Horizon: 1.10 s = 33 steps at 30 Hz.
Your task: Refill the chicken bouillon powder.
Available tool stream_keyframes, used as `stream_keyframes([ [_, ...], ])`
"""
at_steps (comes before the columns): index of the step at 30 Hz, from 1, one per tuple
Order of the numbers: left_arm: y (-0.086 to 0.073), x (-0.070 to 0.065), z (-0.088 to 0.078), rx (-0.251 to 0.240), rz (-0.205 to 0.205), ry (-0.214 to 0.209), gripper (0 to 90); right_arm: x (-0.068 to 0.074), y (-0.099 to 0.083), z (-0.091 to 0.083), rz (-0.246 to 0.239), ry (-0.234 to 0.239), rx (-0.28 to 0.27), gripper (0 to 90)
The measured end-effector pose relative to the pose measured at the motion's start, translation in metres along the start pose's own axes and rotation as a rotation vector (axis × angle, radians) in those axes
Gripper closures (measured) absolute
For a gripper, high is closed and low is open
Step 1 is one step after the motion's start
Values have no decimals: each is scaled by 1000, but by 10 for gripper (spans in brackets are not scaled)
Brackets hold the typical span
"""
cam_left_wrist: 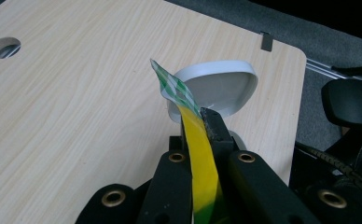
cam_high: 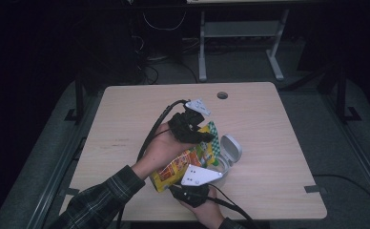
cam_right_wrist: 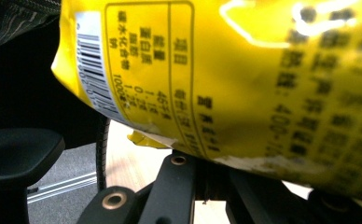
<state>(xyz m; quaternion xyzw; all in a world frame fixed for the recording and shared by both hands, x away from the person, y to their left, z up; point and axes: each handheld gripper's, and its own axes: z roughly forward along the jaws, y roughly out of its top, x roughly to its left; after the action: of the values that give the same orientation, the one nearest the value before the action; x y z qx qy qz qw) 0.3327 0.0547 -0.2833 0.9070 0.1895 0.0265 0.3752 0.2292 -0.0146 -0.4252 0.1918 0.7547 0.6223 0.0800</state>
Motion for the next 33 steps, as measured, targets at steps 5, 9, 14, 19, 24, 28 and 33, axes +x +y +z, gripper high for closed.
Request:
stream_keyframes([
  [5,1,3,2,6,-6,2,897,-1,1,-1,0,-4,-4,900],
  [9,1,3,2,4,-9,2,896,-1,2,-1,-2,-8,-2,900],
  [14,1,3,3,10,-2,4,897,-1,2,-1,4,-8,-2,900],
  [19,2,4,3,24,6,4,896,-1,2,0,4,-8,0,900],
  [24,3,3,4,21,0,10,897,-2,4,-1,-3,-6,1,900],
  [28,4,3,5,35,10,16,896,-3,6,-1,-15,-5,4,900],
  [33,5,4,6,41,11,25,896,-4,7,-1,-9,-3,5,900],
])
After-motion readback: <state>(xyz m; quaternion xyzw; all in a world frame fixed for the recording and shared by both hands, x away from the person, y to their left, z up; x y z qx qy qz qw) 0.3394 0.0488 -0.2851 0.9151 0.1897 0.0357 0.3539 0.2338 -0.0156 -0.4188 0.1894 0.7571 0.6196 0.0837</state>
